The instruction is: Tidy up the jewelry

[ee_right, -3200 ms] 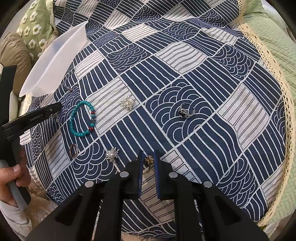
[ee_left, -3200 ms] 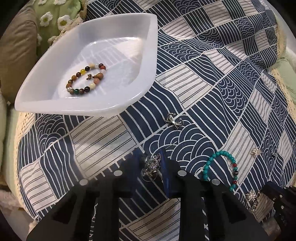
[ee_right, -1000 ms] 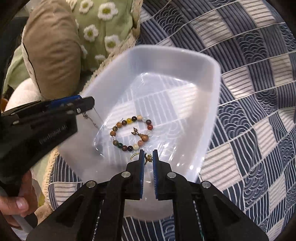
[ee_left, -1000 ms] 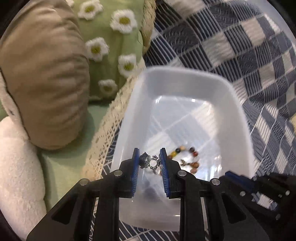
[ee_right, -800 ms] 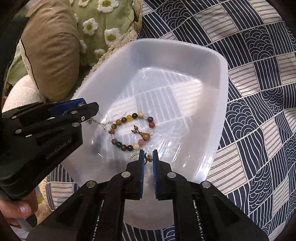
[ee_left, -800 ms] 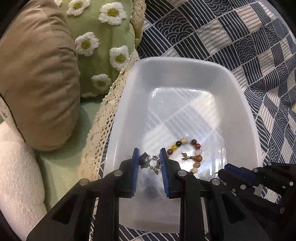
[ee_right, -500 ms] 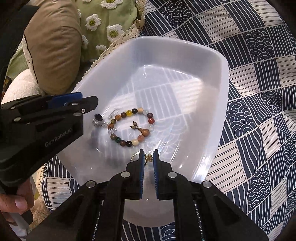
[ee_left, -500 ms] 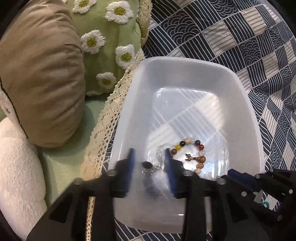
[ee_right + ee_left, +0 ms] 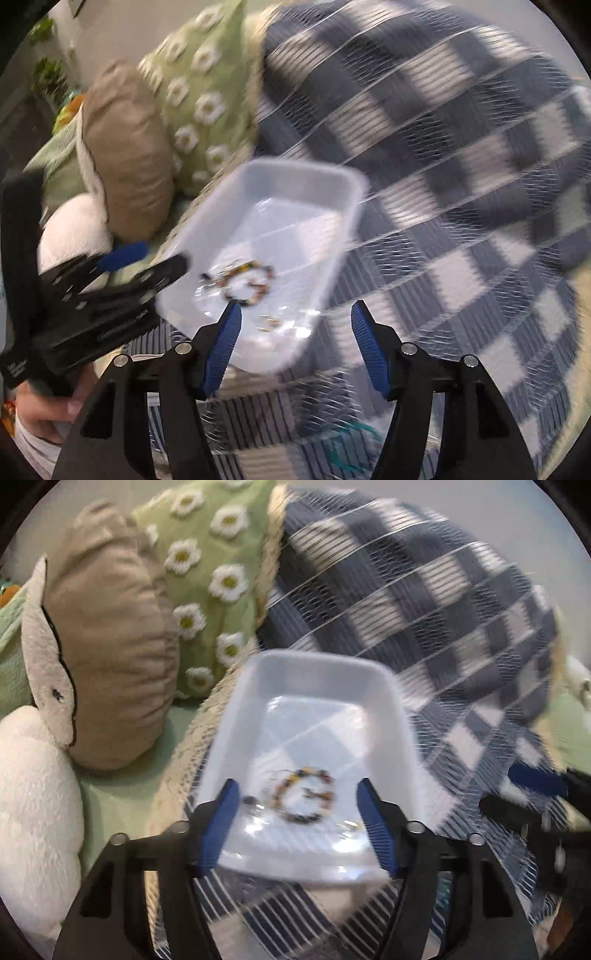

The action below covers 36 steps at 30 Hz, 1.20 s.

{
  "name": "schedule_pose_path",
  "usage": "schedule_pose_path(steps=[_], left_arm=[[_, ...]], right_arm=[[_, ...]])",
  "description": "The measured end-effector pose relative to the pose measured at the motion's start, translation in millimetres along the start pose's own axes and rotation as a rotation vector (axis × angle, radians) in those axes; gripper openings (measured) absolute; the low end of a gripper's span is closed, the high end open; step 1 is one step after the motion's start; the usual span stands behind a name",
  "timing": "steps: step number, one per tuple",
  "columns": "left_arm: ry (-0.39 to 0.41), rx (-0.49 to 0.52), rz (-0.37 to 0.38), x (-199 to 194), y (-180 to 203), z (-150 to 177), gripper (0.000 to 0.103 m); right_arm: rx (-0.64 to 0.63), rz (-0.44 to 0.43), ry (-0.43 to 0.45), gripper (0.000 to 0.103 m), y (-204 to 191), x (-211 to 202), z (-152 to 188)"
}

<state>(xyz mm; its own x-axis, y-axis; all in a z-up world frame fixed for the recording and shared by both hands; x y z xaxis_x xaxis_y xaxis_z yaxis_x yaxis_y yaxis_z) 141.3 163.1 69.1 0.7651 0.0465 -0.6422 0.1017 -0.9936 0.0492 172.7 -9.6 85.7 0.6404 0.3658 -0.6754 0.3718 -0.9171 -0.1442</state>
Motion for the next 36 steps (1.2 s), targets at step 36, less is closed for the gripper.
schedule_pose_path(steps=[36], left_arm=[[-0.255, 0.116, 0.030, 76, 146, 103, 0.084]], right_arm=[[0.168, 0.272, -0.343, 0.037, 177, 5, 164]])
Point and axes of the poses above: each gripper's, at about its wrist camera, not at the fingertips, and x roughly the way its jaws point, y to its right, z to its underside, the point moved 3 cm from there along x, roughly the way its jaws point, and after that the axes turned 13 degrees about y, right-handed, at the moved point
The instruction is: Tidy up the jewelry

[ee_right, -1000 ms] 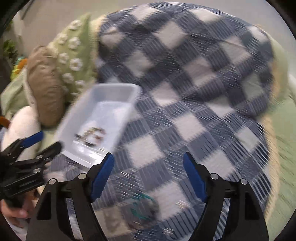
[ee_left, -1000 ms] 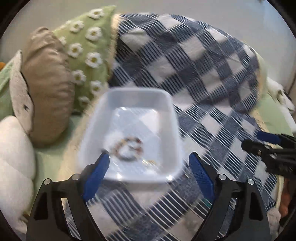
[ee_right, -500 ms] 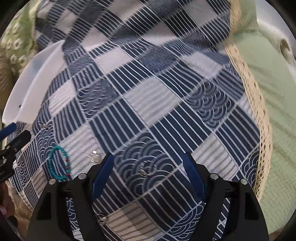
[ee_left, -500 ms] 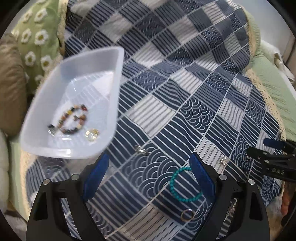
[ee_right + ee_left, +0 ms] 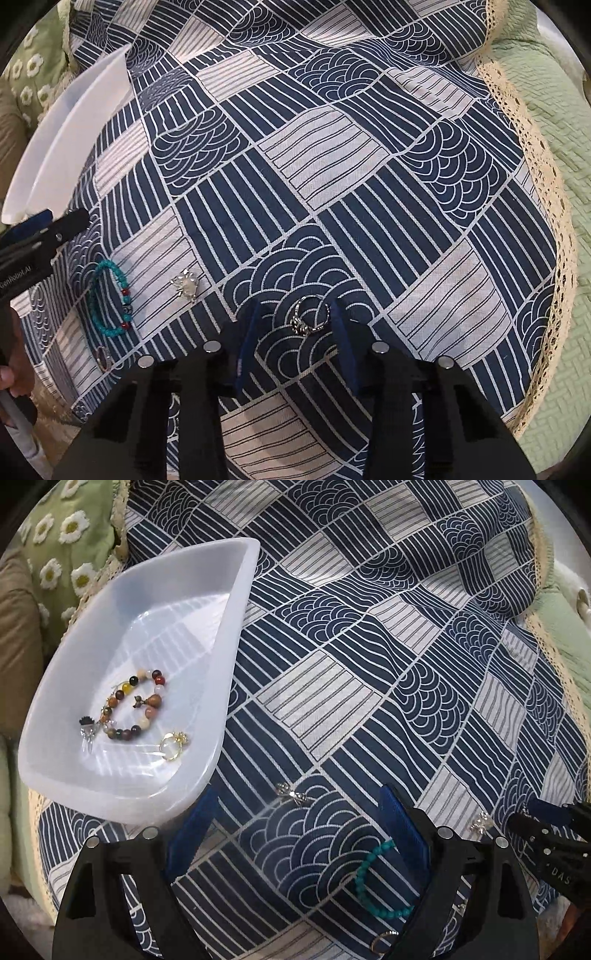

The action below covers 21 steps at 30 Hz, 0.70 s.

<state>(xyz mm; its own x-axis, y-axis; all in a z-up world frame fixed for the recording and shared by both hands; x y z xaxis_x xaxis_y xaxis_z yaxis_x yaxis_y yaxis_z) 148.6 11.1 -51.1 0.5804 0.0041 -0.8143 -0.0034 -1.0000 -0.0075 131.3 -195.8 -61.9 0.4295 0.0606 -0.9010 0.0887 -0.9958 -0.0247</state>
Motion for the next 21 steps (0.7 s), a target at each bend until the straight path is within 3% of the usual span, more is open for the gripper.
schedule_pose_path(steps=[6, 11, 21], left_arm=[[-0.019, -0.001, 0.007, 7, 3, 1, 0.075], [-0.035, -0.024, 0.036, 12, 5, 1, 0.067], [-0.058, -0.023, 0.002, 22, 3, 3, 0.050]], right_arm=[[0.027, 0.003, 0.005, 0.024, 2, 1, -1], [0.021, 0.010, 0.008, 0.022, 2, 1, 0], [0.027, 0.003, 0.017, 0.020, -2, 4, 0]])
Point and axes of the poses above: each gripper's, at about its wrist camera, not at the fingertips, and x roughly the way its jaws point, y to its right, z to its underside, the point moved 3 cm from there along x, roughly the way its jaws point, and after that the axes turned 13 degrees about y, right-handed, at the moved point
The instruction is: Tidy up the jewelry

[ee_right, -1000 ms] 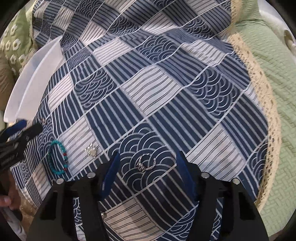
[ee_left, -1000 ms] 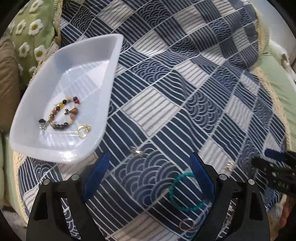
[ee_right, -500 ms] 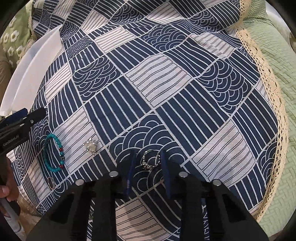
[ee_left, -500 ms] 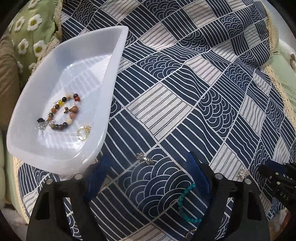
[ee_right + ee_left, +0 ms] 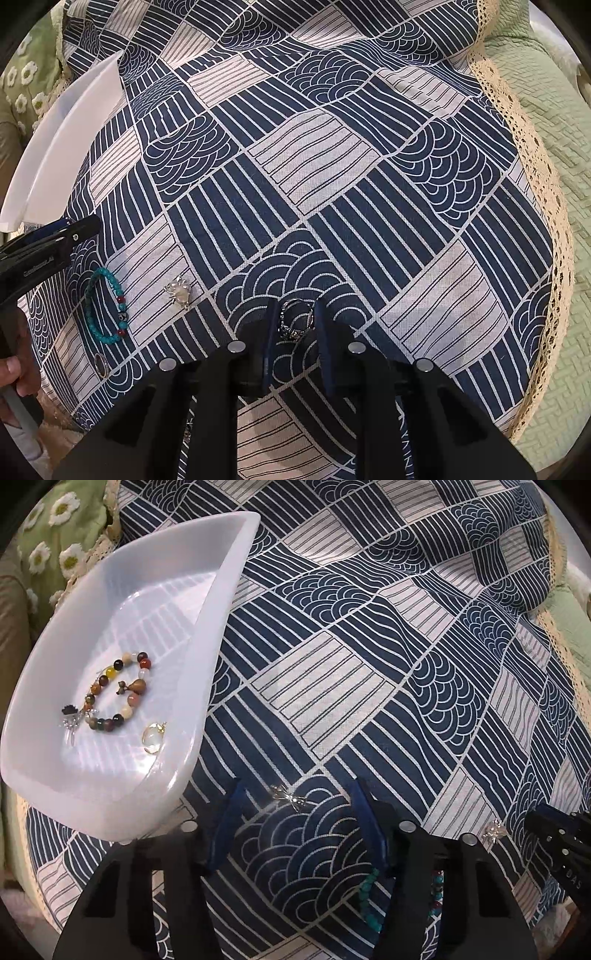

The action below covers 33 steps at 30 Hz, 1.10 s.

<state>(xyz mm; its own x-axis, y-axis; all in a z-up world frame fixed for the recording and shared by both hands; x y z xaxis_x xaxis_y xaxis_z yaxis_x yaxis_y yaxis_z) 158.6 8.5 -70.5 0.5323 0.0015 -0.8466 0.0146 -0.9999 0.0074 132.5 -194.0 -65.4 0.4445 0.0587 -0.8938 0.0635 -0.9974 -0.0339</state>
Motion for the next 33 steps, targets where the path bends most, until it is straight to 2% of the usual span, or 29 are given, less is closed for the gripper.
schedule_pose_path(steps=[2, 5, 7, 9, 15, 23, 29, 33], left_arm=[[0.004, 0.001, 0.000, -1, 0, -1, 0.042], [-0.006, 0.009, 0.003, -1, 0, -1, 0.035], [-0.006, 0.013, 0.007, -2, 0, -2, 0.029], [-0.007, 0.009, 0.018, -4, -1, -2, 0.018], [0.000, 0.000, 0.040, -10, -2, -5, 0.018], [0.061, 0.020, 0.093, -41, 1, -11, 0.018], [0.147, 0.007, 0.172, -88, -6, -25, 0.018], [0.225, 0.009, 0.178, -126, -29, -55, 0.018]], right_arm=[[0.005, -0.006, 0.005, 0.020, 1, -3, 1], [0.012, -0.021, 0.009, 0.011, 3, -5, 1], [0.015, -0.027, 0.009, 0.011, 4, -5, 1], [0.014, -0.027, 0.008, 0.011, 4, -5, 0], [0.039, -0.056, 0.043, 0.011, 8, -16, -2], [0.055, -0.090, 0.068, 0.011, 9, -26, -2], [0.049, -0.128, 0.136, 0.011, -7, -48, -13], [0.025, -0.227, 0.204, 0.011, -42, -81, -41]])
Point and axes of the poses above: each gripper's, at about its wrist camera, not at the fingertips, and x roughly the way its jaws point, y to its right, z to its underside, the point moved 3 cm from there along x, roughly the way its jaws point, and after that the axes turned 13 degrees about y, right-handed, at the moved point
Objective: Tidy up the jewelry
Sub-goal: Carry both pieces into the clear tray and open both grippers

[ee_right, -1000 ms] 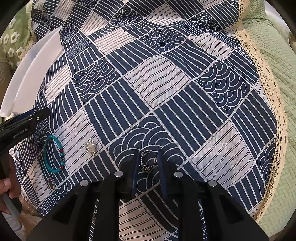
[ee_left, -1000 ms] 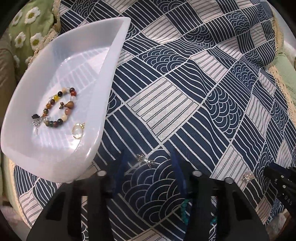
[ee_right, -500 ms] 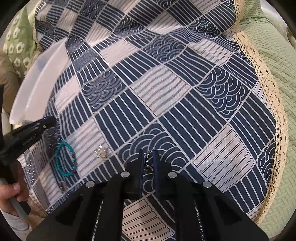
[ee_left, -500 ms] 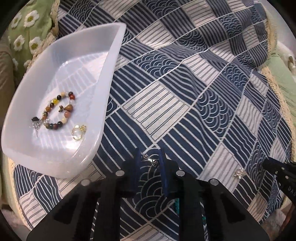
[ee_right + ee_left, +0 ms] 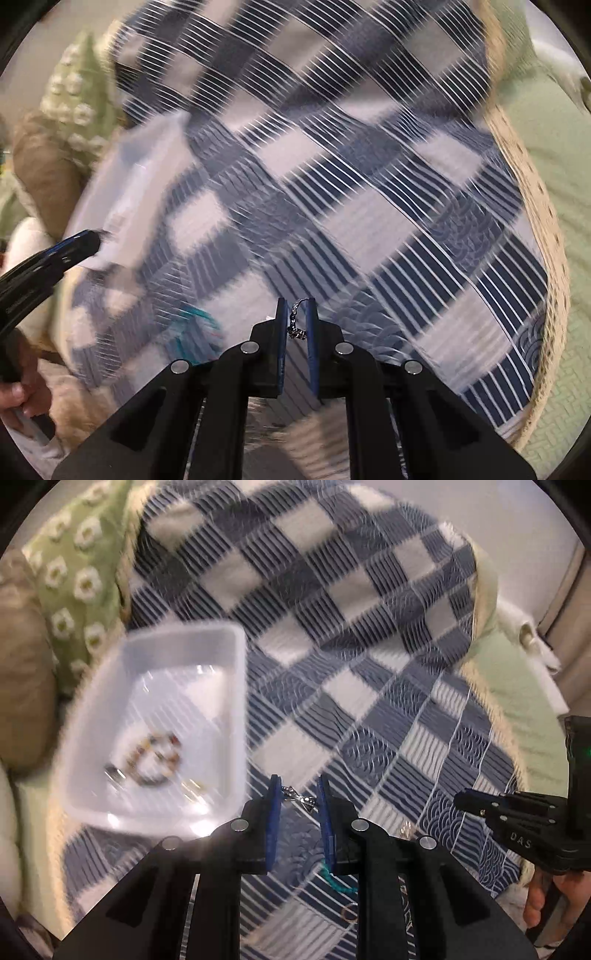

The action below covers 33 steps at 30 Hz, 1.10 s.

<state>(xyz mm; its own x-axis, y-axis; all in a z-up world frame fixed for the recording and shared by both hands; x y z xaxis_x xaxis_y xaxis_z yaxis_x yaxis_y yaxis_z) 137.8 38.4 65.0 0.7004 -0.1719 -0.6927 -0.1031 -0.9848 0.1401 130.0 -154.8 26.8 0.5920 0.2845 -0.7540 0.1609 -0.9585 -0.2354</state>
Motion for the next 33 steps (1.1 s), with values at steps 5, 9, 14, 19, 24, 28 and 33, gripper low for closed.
schedule_pose_path(steps=[5, 9, 14, 19, 24, 28, 33], left_arm=[[0.030, -0.042, -0.078, -15, -54, -38, 0.018], [0.025, -0.064, -0.144, -13, -104, -49, 0.018], [-0.028, -0.108, -0.191, 5, -158, -38, 0.018], [-0.099, -0.061, -0.187, 30, -168, -21, 0.018], [-0.151, -0.019, -0.179, 51, -162, -8, 0.018], [-0.173, -0.013, -0.191, 60, -163, -2, 0.018], [-0.193, -0.015, -0.209, 66, -167, 2, 0.018]], right_arm=[[-0.090, -0.081, 0.048, 0.011, -67, -3, -46], [-0.160, -0.113, 0.069, 0.011, -121, 16, -70], [-0.189, -0.165, 0.056, 0.011, -183, 71, -74], [-0.248, -0.150, -0.023, 0.011, -216, 126, -57], [-0.247, -0.133, -0.068, 0.011, -214, 154, -47], [-0.249, -0.141, -0.103, 0.011, -209, 164, -41], [-0.255, -0.141, -0.108, 0.011, -210, 168, -36]])
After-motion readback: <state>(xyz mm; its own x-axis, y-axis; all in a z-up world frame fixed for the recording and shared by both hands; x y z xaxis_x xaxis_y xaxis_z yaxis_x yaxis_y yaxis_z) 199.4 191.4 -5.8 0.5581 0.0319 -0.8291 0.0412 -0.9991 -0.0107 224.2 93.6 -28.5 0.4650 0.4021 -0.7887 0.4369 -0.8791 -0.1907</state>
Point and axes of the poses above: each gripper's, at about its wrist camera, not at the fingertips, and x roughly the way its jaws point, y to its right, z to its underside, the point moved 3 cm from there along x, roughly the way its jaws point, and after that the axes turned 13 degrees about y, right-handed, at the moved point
